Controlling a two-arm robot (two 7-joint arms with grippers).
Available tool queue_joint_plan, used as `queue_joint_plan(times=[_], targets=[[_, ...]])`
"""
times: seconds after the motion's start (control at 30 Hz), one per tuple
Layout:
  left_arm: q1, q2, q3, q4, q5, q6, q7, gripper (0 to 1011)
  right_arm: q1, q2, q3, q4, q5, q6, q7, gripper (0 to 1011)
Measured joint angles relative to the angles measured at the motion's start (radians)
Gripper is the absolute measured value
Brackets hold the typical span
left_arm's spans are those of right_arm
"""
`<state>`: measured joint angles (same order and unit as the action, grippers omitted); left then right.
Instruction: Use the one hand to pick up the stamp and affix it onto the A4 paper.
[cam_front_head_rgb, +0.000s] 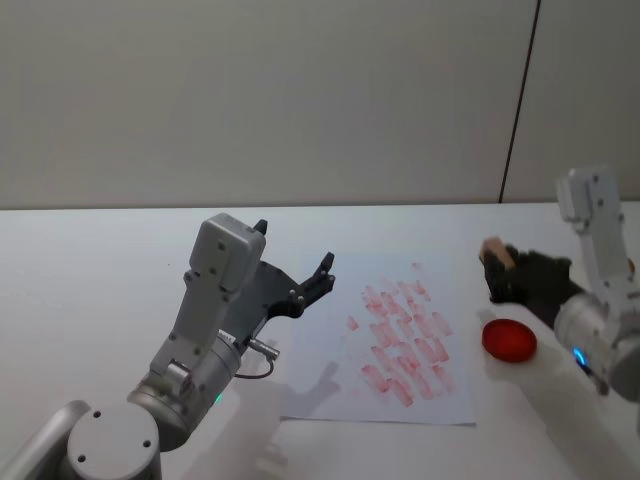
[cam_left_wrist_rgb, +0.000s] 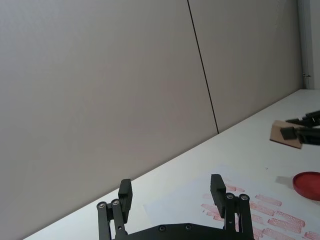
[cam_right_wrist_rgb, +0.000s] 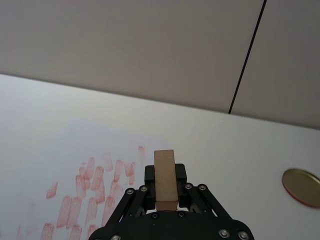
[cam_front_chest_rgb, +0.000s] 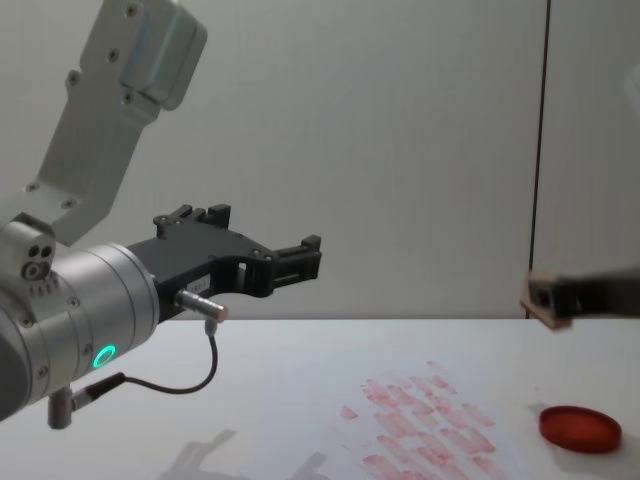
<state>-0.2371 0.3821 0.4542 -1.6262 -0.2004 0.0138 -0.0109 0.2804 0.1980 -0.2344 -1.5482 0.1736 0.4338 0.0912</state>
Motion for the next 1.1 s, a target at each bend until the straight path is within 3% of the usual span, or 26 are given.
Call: queue_joint_plan(times=[0.27, 0.73, 0.83, 0.9, 1.1], targets=[[0.000, 0.000, 0.000, 0.000, 0.000, 0.000, 0.000, 993, -0.049, 0.020, 0.004, -0.011, 0.015, 0.045, -0.002, 216], [0.000, 0.000, 0.000, 0.000, 0.000, 0.000, 0.000, 993, -0.070, 0.025, 0.007, 0.015, 0.018, 0.061, -0.005, 218], [0.000, 0.000, 0.000, 0.000, 0.000, 0.000, 0.000, 993, -0.070, 0.025, 0.008, 0.019, 0.016, 0.060, -0.007, 275], [0.000, 0.000, 0.000, 0.000, 0.000, 0.000, 0.000, 993, -0.070, 0.026, 0.008, 0.023, 0.013, 0.056, -0.010, 383], [0.000, 0.000, 0.000, 0.000, 0.000, 0.000, 0.000, 993, -0.068, 0.026, 0.012, 0.030, 0.003, 0.042, -0.017, 541]])
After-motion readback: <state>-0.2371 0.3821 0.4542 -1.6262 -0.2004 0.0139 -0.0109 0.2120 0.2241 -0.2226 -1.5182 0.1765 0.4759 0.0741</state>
